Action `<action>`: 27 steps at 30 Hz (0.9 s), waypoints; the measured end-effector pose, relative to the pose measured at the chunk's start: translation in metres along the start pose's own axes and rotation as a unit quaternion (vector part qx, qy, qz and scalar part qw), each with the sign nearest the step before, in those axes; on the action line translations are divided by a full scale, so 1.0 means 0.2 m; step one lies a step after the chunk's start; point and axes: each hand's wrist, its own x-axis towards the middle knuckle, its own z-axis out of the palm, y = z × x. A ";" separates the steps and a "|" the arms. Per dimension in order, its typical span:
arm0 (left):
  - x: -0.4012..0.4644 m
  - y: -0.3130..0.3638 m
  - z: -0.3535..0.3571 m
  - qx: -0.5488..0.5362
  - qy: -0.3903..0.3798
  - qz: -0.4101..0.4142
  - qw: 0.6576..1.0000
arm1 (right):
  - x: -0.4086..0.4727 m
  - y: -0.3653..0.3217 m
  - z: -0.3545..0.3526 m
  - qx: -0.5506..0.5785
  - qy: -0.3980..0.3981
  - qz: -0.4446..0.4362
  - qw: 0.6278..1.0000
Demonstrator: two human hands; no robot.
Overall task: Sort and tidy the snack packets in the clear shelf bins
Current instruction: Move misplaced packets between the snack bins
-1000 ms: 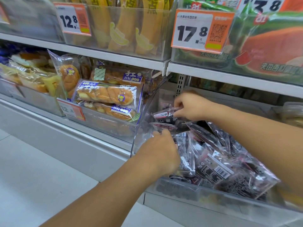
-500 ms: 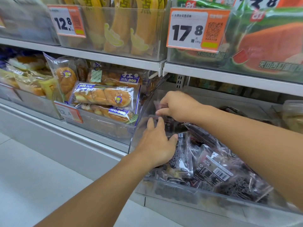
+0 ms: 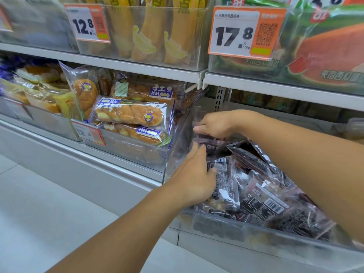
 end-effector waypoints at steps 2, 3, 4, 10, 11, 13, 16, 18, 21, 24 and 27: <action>0.01 0.00 0.01 -0.003 -0.002 0.012 1.000 | -0.02 0.02 0.01 -0.005 0.007 -0.004 1.000; 0.01 0.00 0.01 -0.006 0.000 0.012 1.000 | -0.05 0.02 0.02 0.006 0.008 -0.014 1.000; 0.02 0.01 0.01 -0.012 0.003 0.010 1.000 | -0.07 0.02 0.01 0.026 0.016 -0.024 0.999; 0.05 0.04 -0.01 -0.026 0.026 0.007 0.999 | -0.20 0.06 -0.04 0.178 0.094 -0.055 0.978; 0.05 0.04 -0.02 -0.008 0.020 -0.002 1.000 | -0.21 0.05 -0.03 0.112 0.098 -0.059 0.987; 0.04 0.05 -0.03 0.021 0.005 -0.038 0.999 | -0.17 0.05 0.03 -0.020 0.118 -0.056 0.991; -0.03 0.05 -0.03 0.040 -0.047 -0.087 0.994 | -0.11 0.06 0.11 -0.003 0.152 -0.029 0.988; -0.07 0.04 -0.01 0.050 -0.088 -0.080 0.992 | -0.11 0.06 0.13 0.031 0.204 0.010 0.978; -0.10 0.04 -0.03 0.075 -0.085 -0.066 0.991 | -0.15 0.06 0.13 -0.026 0.306 0.082 0.948; -0.12 0.09 -0.06 0.113 -0.029 -0.044 0.992 | -0.21 0.06 0.12 -0.009 0.304 0.101 0.947; -0.10 0.13 -0.09 0.180 0.023 -0.012 0.983 | -0.24 0.06 0.07 0.026 0.239 0.039 0.970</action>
